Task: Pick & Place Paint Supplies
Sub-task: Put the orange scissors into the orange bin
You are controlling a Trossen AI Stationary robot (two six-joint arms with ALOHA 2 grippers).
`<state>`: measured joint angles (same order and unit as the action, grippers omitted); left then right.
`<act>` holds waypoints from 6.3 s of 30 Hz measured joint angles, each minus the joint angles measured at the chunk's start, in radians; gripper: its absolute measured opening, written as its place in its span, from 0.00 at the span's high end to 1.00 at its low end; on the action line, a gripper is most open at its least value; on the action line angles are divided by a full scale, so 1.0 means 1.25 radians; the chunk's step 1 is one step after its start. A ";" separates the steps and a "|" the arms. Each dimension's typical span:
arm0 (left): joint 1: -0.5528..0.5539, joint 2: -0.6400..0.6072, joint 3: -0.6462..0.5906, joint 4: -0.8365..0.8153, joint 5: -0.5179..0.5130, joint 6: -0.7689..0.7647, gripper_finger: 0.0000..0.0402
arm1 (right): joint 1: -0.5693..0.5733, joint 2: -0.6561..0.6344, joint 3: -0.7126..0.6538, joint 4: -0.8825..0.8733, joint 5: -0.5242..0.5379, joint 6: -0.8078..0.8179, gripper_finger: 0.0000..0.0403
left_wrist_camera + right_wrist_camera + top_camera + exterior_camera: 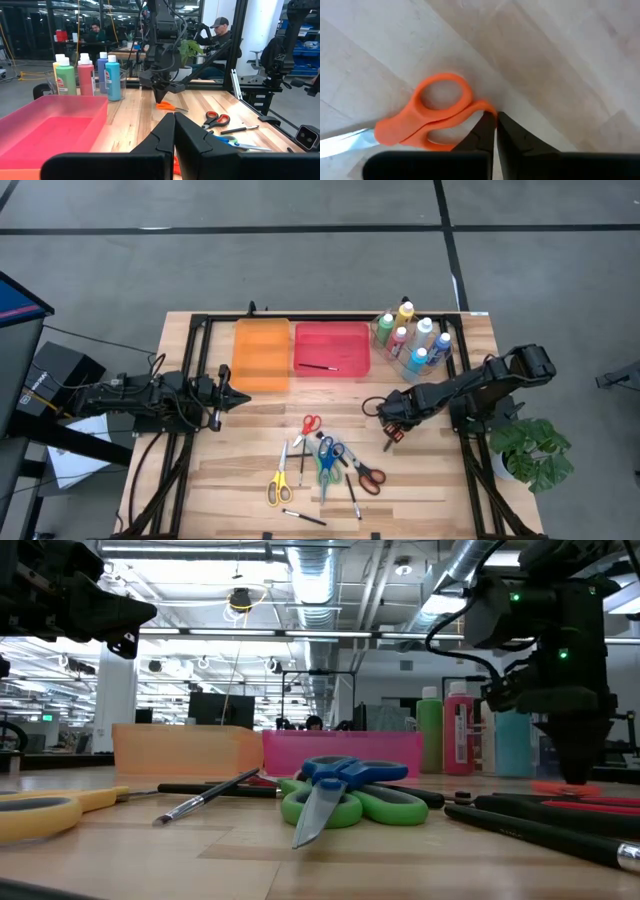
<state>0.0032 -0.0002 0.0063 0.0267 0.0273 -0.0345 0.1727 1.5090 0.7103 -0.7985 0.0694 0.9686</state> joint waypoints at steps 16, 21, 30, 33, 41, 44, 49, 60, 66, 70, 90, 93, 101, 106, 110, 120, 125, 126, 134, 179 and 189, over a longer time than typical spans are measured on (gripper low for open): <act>0.000 0.000 0.000 0.000 0.000 0.000 0.99 | 0.014 -0.079 0.074 -0.010 0.082 -0.028 1.00; 0.000 0.000 0.000 0.000 0.000 0.000 0.99 | 0.014 -0.070 0.074 -0.032 0.066 0.032 0.97; 0.000 0.000 0.000 0.000 0.000 0.000 0.99 | 0.014 0.032 0.058 -0.015 0.025 0.040 0.64; 0.000 0.000 0.000 0.000 0.000 0.000 0.99 | 0.014 0.068 0.057 0.002 0.021 0.042 0.55; 0.000 0.000 0.000 0.000 0.000 0.000 0.99 | 0.011 0.071 0.071 -0.017 -0.004 0.037 0.50; 0.000 0.000 0.000 0.000 0.000 0.000 0.99 | 0.014 0.025 0.073 -0.045 -0.007 0.042 0.52; 0.000 0.000 0.000 0.001 0.000 0.000 0.99 | 0.014 -0.055 0.075 -0.019 0.007 0.040 0.54; 0.000 0.000 -0.001 0.009 0.003 0.000 0.99 | 0.015 0.069 0.076 0.136 -0.041 -0.135 0.54; 0.000 0.000 -0.001 0.010 0.003 0.000 0.99 | 0.007 0.134 0.087 0.142 -0.058 -0.194 0.56; 0.000 0.000 -0.001 0.010 0.002 0.000 0.99 | -0.002 0.128 0.081 0.144 -0.061 -0.237 0.67; 0.000 0.000 -0.001 0.014 0.000 0.000 0.99 | -0.007 0.127 0.086 0.137 -0.071 -0.185 0.78; 0.000 0.000 -0.001 0.015 0.000 0.000 0.99 | -0.001 0.123 0.095 0.133 -0.069 -0.190 0.78; 0.000 0.000 -0.001 0.015 0.000 0.000 0.99 | 0.002 0.099 0.128 0.107 -0.046 -0.207 0.78; 0.000 0.000 -0.001 0.015 0.000 0.000 0.99 | 0.002 0.099 0.147 0.114 -0.031 -0.220 0.78; 0.000 0.000 -0.001 0.017 0.000 0.000 0.99 | 0.002 0.099 0.171 0.116 -0.010 -0.247 0.89; 0.000 0.000 -0.001 0.016 0.000 0.000 0.99 | -0.016 0.097 0.233 0.119 0.018 -0.321 1.00; 0.000 0.000 -0.001 0.015 0.000 0.000 0.99 | -0.016 0.096 0.236 0.119 0.033 -0.329 1.00; 0.000 0.000 -0.001 0.015 0.000 0.000 0.99 | -0.016 0.096 0.236 0.119 0.038 -0.332 1.00; 0.000 0.000 -0.001 0.015 0.000 0.000 0.99 | -0.016 0.096 0.236 0.137 0.054 -0.344 1.00; 0.000 0.000 0.000 0.020 0.000 0.000 0.99 | -0.285 0.522 0.690 0.933 0.090 -0.823 1.00; 0.000 0.000 0.000 0.021 0.000 0.000 0.99 | -0.322 0.687 0.897 0.775 0.089 -0.817 1.00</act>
<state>0.0032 -0.0002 0.0059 0.0525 0.0273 -0.0349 -0.2297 2.3681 1.8318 0.1703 0.1806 -0.0528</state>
